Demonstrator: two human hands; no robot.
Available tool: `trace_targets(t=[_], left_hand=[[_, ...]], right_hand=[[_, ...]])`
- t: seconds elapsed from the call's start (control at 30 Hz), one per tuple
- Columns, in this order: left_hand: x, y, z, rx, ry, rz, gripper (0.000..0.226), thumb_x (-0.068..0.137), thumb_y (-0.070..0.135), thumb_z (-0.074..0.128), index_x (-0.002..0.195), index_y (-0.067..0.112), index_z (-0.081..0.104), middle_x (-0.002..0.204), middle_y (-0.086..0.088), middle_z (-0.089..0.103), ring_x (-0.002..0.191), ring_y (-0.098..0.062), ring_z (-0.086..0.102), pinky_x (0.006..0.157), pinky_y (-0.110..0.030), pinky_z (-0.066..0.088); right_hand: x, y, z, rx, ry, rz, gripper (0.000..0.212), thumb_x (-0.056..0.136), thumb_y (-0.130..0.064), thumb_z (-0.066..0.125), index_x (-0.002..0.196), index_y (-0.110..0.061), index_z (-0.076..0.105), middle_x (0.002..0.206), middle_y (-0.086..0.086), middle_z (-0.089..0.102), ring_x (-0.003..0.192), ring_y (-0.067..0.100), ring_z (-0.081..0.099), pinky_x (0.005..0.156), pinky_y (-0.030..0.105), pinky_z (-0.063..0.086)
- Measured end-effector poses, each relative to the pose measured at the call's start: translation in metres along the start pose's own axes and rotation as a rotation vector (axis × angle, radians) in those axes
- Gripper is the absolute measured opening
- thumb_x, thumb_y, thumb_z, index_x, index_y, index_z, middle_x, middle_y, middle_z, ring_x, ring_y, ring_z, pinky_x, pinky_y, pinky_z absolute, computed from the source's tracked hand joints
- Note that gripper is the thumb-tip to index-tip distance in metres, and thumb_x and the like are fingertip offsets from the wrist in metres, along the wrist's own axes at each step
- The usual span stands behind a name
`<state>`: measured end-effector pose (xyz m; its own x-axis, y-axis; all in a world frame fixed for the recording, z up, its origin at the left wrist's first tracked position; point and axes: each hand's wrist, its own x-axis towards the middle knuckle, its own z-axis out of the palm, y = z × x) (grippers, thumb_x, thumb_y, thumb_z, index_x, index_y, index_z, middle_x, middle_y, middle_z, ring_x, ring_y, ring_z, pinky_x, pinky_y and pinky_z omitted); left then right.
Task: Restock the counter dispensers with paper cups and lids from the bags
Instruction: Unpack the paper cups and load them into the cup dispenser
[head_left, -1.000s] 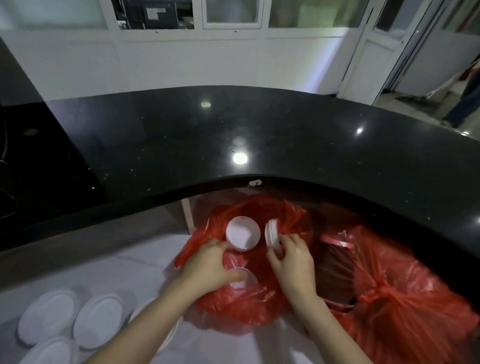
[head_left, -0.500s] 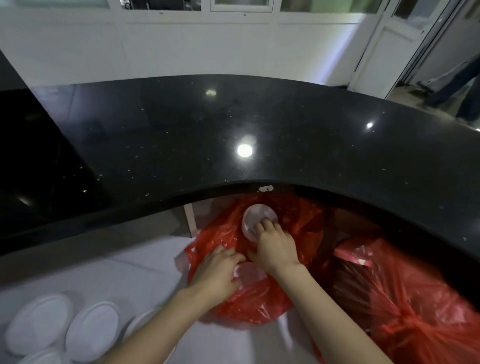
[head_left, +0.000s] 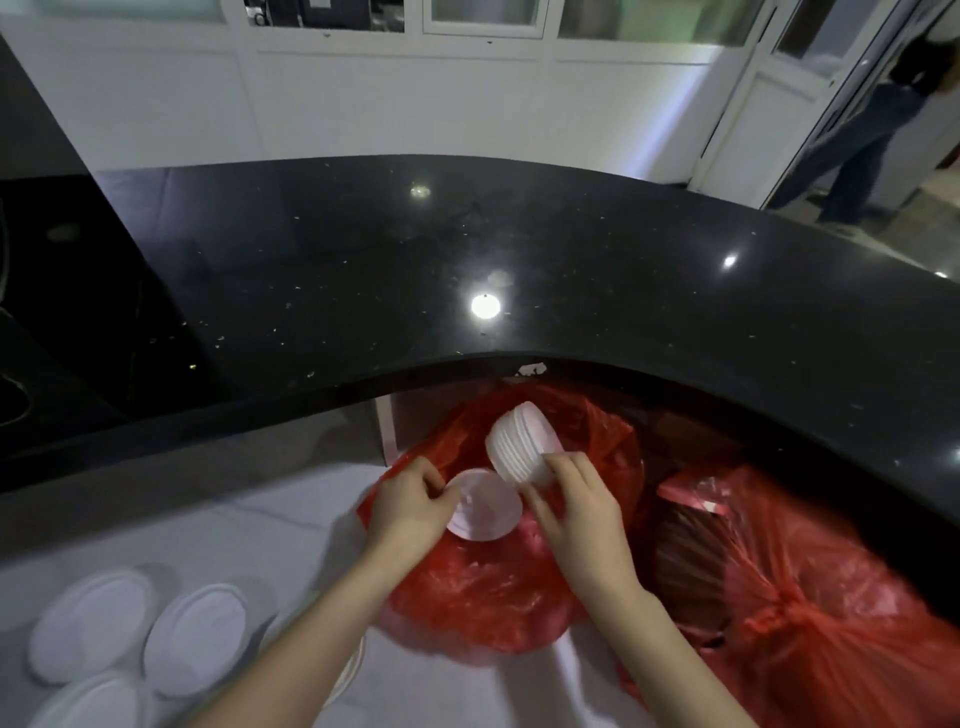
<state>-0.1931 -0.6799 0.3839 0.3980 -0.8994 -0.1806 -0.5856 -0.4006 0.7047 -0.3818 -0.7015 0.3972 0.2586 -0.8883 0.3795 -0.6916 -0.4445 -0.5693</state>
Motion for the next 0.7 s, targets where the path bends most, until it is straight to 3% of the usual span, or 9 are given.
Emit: trace_targets(t=[0.13,0.23,0.3,0.37,0.47,0.57,0.7], left_hand=[[-0.014,0.006,-0.018,-0.253,-0.133,-0.114,0.015,0.081,0.019,0.068,0.077,0.009,0.057,0.059,-0.001,0.063,0.043,-0.011,0.058,0.047,-0.020,0.045],[-0.034,0.008,-0.028,-0.547,-0.216,-0.153,0.024,0.083,0.007,0.065,0.068,0.013,0.047,0.061,-0.002,0.050,0.059,-0.014,0.053,0.052,-0.019,0.046],[-0.049,0.004,-0.034,-0.793,-0.268,-0.198,0.024,0.086,0.000,0.059,0.069,0.014,0.048,0.068,-0.007,0.053,0.073,-0.021,0.056,0.063,-0.027,0.051],[-0.066,-0.005,-0.041,-0.994,-0.376,-0.250,0.011,0.088,0.001,0.054,0.086,0.012,0.056,0.083,-0.016,0.061,0.083,-0.030,0.062,0.068,-0.036,0.057],[-0.090,-0.023,-0.052,-1.192,-0.449,-0.308,0.024,0.092,0.012,0.047,0.113,0.011,0.060,0.096,-0.017,0.068,0.080,-0.027,0.066,0.064,-0.035,0.057],[-0.111,-0.042,-0.067,-1.208,-0.391,-0.294,0.026,0.097,0.020,0.046,0.118,0.015,0.060,0.100,-0.014,0.070,0.077,-0.022,0.067,0.062,-0.031,0.053],[-0.143,-0.077,-0.090,-1.020,-0.434,-0.192,0.024,0.099,0.023,0.051,0.120,0.016,0.056,0.112,-0.016,0.068,0.090,-0.031,0.071,0.071,-0.038,0.059]], right_hand=[[-0.020,-0.023,-0.020,0.006,0.127,-0.079,0.029,0.084,-0.014,0.072,0.111,-0.011,0.060,0.110,-0.005,0.055,0.099,0.013,0.057,0.086,0.022,0.047],[-0.036,-0.034,-0.021,-0.024,0.085,-0.169,0.033,0.083,-0.014,0.072,0.114,-0.011,0.061,0.116,-0.002,0.055,0.106,0.015,0.056,0.086,0.023,0.048],[-0.050,-0.043,-0.018,-0.021,0.018,-0.214,0.031,0.083,-0.013,0.071,0.113,-0.014,0.062,0.120,-0.004,0.054,0.109,0.015,0.054,0.084,0.026,0.050],[-0.062,-0.053,-0.016,0.017,-0.023,-0.233,0.029,0.083,-0.012,0.070,0.111,-0.016,0.062,0.121,-0.006,0.052,0.110,0.013,0.053,0.087,0.026,0.048],[-0.082,-0.074,-0.013,0.093,-0.094,-0.252,0.025,0.082,-0.016,0.068,0.106,-0.017,0.063,0.115,-0.006,0.052,0.107,0.013,0.052,0.091,0.027,0.044],[-0.107,-0.095,-0.001,0.123,-0.142,-0.247,0.040,0.076,-0.027,0.077,0.112,-0.022,0.059,0.113,-0.006,0.048,0.104,0.013,0.050,0.090,0.022,0.043],[-0.142,-0.122,0.026,0.112,-0.054,-0.193,0.065,0.066,-0.017,0.086,0.120,-0.029,0.051,0.116,-0.008,0.042,0.103,0.016,0.051,0.089,0.015,0.041]])
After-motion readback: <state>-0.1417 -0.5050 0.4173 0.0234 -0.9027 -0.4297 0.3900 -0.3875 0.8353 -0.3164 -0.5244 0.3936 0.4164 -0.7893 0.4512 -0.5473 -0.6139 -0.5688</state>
